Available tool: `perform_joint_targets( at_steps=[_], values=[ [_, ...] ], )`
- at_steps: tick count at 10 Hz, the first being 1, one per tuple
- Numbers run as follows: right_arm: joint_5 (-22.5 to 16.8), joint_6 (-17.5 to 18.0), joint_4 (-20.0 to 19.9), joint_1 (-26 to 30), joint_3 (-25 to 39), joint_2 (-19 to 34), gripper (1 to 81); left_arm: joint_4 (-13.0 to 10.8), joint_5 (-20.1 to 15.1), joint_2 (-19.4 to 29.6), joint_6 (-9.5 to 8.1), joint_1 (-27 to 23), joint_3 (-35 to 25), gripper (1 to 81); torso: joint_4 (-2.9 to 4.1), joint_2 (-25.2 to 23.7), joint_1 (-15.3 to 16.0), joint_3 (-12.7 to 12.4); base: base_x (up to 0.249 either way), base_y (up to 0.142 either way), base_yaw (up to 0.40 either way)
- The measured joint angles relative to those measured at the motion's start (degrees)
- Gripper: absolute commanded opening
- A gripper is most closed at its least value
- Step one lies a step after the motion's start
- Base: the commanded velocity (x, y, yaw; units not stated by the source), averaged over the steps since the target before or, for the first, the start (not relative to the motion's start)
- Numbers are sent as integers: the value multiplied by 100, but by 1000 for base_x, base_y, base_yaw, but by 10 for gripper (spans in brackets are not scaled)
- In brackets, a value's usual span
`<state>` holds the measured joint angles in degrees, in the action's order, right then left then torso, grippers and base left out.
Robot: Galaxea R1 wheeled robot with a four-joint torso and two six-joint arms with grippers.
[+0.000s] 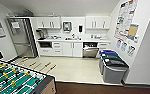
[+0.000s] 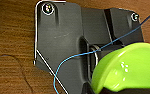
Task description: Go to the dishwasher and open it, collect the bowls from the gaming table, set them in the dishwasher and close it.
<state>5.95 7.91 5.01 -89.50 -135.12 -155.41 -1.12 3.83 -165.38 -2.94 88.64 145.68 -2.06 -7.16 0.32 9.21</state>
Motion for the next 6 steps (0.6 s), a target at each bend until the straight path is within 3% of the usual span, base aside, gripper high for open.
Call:
perform_joint_targets(
  at_steps=[4,6],
  values=[
    [0,0,20,0,1,-13,10,2,-6,16,0,37,-1,10,-22,-2,-5,-2,161,-71,0],
    [22,0,22,45,1,0,10,0,-15,16,0,34,-1,10,-234,-2,-2,-41,161,-71,0]
  ],
)
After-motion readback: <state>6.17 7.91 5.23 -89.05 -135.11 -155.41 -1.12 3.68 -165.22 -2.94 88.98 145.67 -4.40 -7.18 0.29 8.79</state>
